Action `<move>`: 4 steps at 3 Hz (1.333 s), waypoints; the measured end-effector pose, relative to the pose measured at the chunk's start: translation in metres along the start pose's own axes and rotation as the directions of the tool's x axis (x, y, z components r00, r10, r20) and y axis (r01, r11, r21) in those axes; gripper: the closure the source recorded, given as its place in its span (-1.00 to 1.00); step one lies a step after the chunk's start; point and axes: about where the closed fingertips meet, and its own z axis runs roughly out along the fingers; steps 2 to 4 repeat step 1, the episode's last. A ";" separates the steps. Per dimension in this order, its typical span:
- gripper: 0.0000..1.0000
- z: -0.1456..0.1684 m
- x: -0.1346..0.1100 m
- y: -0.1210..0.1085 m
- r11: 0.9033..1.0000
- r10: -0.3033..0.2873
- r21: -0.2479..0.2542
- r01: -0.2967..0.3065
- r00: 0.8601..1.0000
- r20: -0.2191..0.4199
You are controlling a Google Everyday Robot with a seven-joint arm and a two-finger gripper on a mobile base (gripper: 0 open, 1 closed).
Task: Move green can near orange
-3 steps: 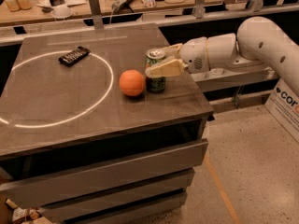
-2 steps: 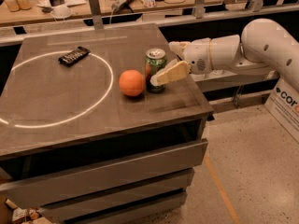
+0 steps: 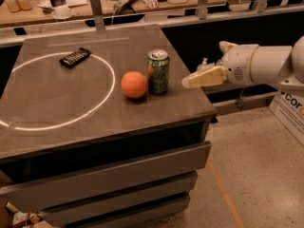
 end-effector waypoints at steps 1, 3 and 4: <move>-1.00 0.000 -0.001 -0.013 0.997 0.001 0.071 -0.002 1.000 0.012; -1.00 0.000 -0.001 -0.013 0.997 0.001 0.071 -0.002 1.000 0.012; -1.00 0.000 -0.001 -0.013 0.997 0.001 0.071 -0.002 1.000 0.012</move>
Offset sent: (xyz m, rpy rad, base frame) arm 0.0000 0.0000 0.0000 0.0000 0.0000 0.0000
